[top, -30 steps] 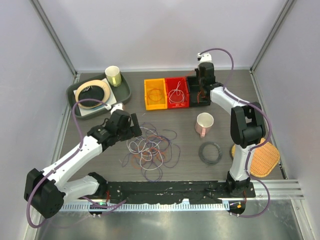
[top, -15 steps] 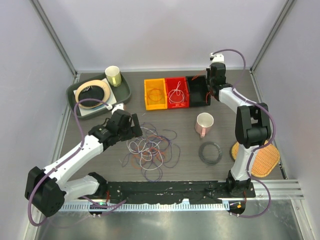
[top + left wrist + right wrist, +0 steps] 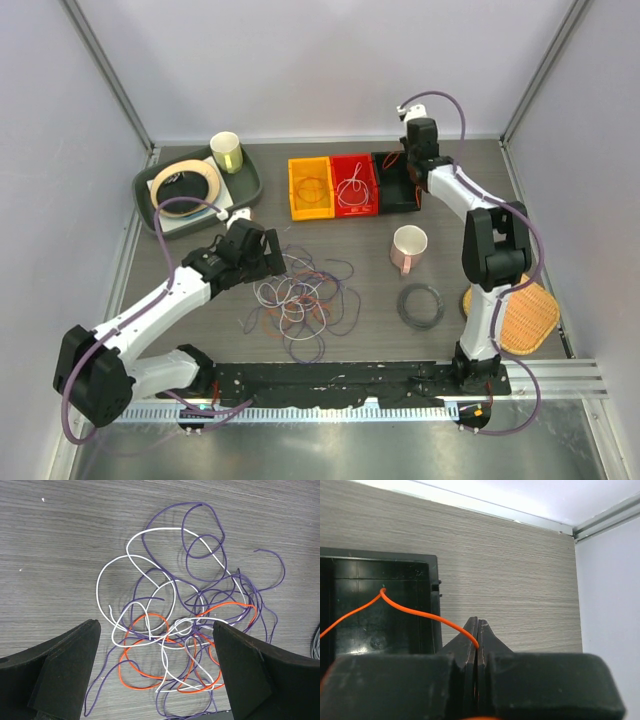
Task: Untangle the cables
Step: Place the cable in the bin.
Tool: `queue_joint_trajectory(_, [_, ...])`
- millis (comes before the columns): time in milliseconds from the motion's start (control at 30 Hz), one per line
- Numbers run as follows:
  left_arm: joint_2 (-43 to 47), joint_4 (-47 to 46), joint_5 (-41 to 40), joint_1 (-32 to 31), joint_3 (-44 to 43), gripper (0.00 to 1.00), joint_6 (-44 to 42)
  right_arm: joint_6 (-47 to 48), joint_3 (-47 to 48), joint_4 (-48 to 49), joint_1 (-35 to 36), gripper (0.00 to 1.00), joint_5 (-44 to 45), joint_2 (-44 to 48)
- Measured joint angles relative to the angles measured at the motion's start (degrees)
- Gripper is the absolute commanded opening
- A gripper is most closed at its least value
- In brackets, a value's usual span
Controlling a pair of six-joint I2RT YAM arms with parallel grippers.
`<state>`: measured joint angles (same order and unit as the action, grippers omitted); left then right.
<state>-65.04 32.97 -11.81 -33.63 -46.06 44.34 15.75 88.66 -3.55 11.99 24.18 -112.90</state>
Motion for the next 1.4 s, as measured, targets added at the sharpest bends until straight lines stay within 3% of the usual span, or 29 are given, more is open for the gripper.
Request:
queue_joint_trajectory(367, [-1.33, -0.11, 0.55, 0.00, 0.00, 1.00, -0.07, 6.03, 10.62, -2.75, 5.33, 0.01, 8.31, -12.22])
queue_joint_trajectory(1100, [-2.82, -0.13, 0.57, 0.00, 0.00, 1.00, -0.09, -5.62, 11.78, 8.02, 4.00, 0.01, 2.03, -15.45])
queue_joint_trajectory(1300, [-2.86, -0.24, 1.64, 0.00, 0.00, 1.00, -0.24, -8.00, 7.72, 8.72, 3.21, 0.20, 0.24, -15.39])
queue_joint_trajectory(1333, [-2.89, -0.26, 1.77, 0.00, 0.00, 1.00, -0.26, -8.26, 7.13, 8.59, 3.17, 0.31, -0.20, -15.37])
queue_joint_trajectory(1400, [-3.10, -0.46, 2.01, 0.00, 0.00, 1.00, -0.26, -8.90, 6.03, 8.17, 2.97, 0.39, -1.27, -15.34])
